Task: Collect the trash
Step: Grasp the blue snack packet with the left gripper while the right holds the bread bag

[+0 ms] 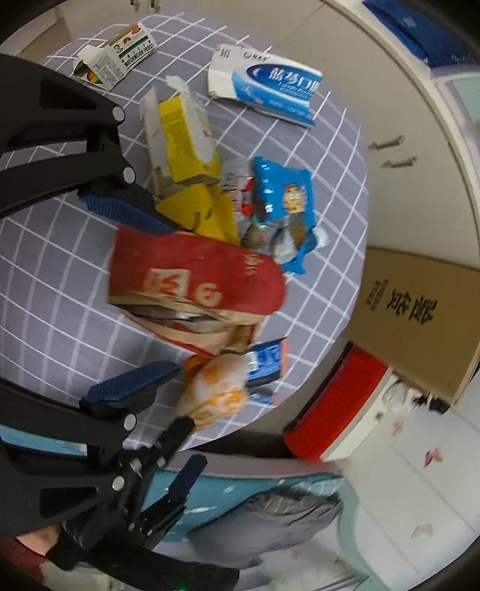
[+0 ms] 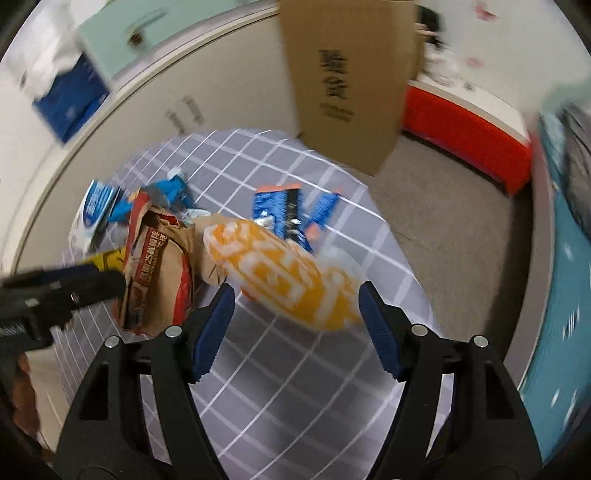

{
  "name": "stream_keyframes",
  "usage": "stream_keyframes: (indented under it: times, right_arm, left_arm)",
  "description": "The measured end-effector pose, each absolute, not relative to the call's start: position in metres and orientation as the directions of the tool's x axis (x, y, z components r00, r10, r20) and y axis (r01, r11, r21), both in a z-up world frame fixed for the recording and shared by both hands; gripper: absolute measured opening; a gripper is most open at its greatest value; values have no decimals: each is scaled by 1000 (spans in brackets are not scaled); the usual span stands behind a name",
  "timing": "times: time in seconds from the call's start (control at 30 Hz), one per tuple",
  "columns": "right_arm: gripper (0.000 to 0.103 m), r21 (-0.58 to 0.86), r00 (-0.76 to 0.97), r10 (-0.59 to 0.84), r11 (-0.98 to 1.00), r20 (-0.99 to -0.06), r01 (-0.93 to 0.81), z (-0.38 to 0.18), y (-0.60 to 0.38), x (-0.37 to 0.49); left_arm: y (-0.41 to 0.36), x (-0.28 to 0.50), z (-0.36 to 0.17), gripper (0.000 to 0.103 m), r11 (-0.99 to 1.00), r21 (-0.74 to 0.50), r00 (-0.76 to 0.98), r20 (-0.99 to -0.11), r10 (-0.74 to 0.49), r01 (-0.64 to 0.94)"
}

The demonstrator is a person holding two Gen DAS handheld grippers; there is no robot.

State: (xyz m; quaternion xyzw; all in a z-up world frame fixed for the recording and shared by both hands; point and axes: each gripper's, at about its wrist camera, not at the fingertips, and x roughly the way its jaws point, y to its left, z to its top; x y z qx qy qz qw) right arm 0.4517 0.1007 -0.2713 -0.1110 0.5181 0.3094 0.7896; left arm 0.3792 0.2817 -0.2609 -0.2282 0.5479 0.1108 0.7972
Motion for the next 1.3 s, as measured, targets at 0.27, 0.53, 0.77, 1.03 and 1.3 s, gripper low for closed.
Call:
stream_keyframes:
  times: [0.27, 0.53, 0.77, 1.03, 1.3]
  right_arm:
    - [44, 208, 121, 428, 644, -896, -736, -296, 117, 469]
    - [33, 434, 13, 568, 644, -823, -630, -274, 56, 484]
    - [33, 474, 117, 569, 767, -814, -433, -282, -1, 515]
    - [33, 529, 128, 597, 776, -792, -345, -293, -14, 532]
    - [33, 566, 106, 621, 761, -776, -318, -294, -9, 532]
  left_arm:
    - [272, 412, -247, 69, 863, -183, 375, -927, 8, -471]
    - [237, 460, -242, 69, 889, -179, 399, -917, 3, -420]
    - [200, 516, -286, 69, 937, -98, 265, -964, -7, -334]
    - [210, 541, -329, 68, 942, 16, 114, -992, 58, -337]
    - [211, 544, -329, 12, 945, -16, 112, -993, 22, -326]
